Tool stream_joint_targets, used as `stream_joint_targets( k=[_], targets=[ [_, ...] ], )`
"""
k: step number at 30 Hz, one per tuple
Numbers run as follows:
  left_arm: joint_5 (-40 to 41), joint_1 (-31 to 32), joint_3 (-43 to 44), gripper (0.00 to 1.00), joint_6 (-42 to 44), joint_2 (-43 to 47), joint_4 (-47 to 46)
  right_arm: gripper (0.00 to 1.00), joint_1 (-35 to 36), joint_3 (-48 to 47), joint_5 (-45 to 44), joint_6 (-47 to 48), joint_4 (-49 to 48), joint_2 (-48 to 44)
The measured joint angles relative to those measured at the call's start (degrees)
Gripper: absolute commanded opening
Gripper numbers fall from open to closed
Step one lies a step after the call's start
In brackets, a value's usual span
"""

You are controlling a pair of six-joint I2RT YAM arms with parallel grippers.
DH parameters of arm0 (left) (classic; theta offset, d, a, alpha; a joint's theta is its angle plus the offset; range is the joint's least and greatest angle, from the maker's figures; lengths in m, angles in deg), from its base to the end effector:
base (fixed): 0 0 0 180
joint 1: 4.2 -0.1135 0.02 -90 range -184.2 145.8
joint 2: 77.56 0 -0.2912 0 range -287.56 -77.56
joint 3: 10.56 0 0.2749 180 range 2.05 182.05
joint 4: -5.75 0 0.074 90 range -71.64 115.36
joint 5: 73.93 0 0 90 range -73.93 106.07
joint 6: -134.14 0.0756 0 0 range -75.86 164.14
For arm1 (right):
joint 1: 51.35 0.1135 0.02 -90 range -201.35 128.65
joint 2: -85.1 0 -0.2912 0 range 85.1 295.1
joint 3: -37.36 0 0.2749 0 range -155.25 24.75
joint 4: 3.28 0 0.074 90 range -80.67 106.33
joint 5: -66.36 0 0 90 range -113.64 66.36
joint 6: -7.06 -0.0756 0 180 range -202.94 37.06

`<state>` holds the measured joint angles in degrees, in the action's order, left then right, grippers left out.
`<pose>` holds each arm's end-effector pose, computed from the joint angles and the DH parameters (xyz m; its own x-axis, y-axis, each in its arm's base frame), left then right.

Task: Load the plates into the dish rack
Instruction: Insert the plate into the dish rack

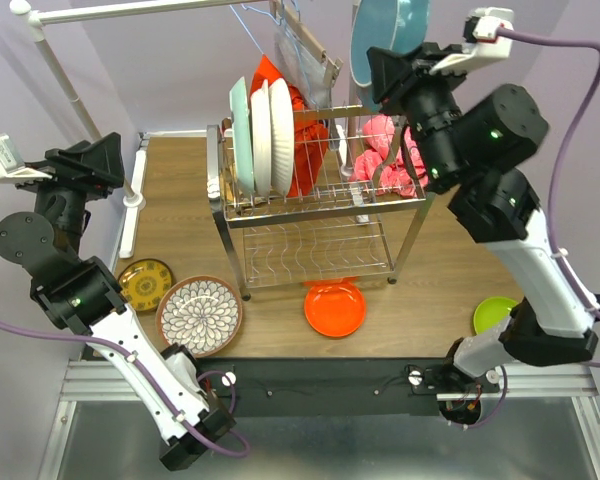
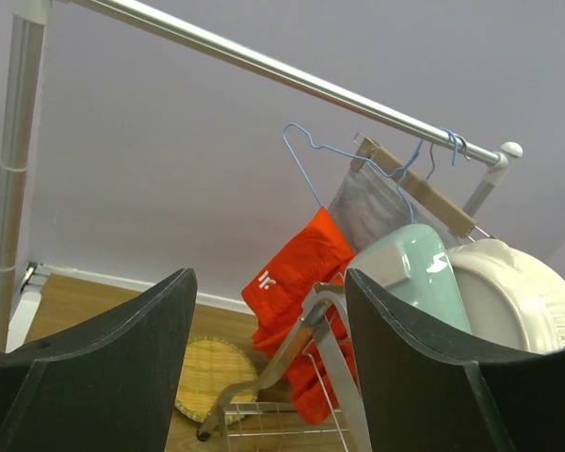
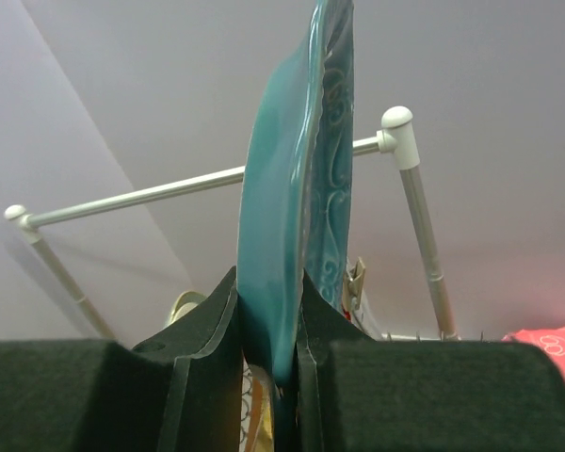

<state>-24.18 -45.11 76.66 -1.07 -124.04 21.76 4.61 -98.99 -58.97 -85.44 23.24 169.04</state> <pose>0.1434 0.0596 0.5592 0.2627 -0.4891 -0.8317 0.1847 0.8716 -0.4542 0.1924 0.2067 0.6801 0.2274 0.4002 -0.8878 -0.3951 0.8712 0.2915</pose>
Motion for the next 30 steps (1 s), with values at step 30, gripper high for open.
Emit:
stream_joint_targets(
  k=[30],
  targets=[
    [0.7,0.5,-2.0,0.73,1.2,1.7,1.1,0.01,-4.6,10.1,15.5,-27.1,7.5,2.6]
  ],
)
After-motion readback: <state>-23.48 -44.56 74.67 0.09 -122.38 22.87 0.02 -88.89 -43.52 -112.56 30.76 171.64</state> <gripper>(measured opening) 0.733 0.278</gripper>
